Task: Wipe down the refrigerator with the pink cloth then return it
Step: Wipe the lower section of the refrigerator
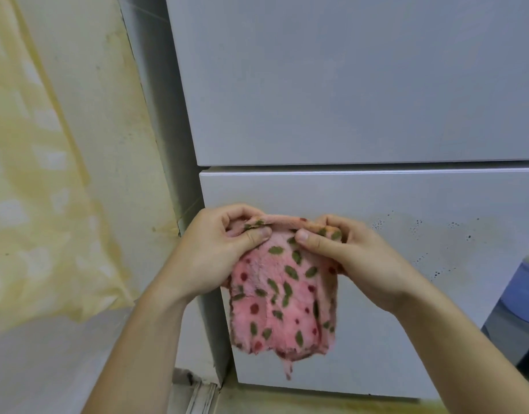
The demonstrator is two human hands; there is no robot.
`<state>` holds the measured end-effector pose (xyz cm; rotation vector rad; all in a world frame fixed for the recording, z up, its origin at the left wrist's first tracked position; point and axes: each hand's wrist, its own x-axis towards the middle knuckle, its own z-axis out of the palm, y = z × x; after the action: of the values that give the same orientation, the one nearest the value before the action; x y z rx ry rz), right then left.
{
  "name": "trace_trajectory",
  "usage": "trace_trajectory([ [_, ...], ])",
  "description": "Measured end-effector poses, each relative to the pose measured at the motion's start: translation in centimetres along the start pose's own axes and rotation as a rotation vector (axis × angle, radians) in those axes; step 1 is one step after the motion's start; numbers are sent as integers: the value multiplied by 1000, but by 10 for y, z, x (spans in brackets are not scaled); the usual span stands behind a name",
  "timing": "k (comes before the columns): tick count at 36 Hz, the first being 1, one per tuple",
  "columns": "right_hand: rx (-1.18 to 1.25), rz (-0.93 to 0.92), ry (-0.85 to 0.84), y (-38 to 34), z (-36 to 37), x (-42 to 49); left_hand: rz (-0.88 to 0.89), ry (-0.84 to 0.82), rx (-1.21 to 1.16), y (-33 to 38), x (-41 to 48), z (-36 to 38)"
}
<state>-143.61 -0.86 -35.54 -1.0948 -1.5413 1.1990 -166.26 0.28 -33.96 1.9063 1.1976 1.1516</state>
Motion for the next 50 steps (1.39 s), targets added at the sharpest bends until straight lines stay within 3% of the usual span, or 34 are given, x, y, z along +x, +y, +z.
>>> trace_trajectory([
  [5, 342, -9, 78, -9, 4, -4, -79, 182, -281, -12, 9, 9],
  [7, 430, -64, 215, -17, 6, -8, -71, 294, -346, -16, 14, 9],
  [11, 450, -348, 522, -26, 13, -12, -106, 512, -413, -24, 21, 3],
  [14, 386, -503, 463, -29, 40, -8, -109, 595, -442, -31, 23, -1],
  [16, 188, -551, 339, -20, 61, 5, -96, 647, -446, -36, 25, -2],
  [18, -240, -634, 393, 5, 70, 27, -70, 723, -394, -44, 26, -5],
  [24, -1001, -961, 772, 71, 67, 74, 95, 985, 3, -84, 26, -14],
  [28, -1167, -992, 987, 86, 61, 88, 302, 1003, 411, -115, 37, -23],
  [31, -1175, -952, 940, 81, 60, 93, 326, 925, 556, -134, 52, -30],
  [40, -1259, -837, 894, 68, 113, 121, 408, 870, 534, -167, 70, -27],
  [50, -1482, -784, 610, 198, 142, 101, 422, 848, 597, -175, 69, -34],
])
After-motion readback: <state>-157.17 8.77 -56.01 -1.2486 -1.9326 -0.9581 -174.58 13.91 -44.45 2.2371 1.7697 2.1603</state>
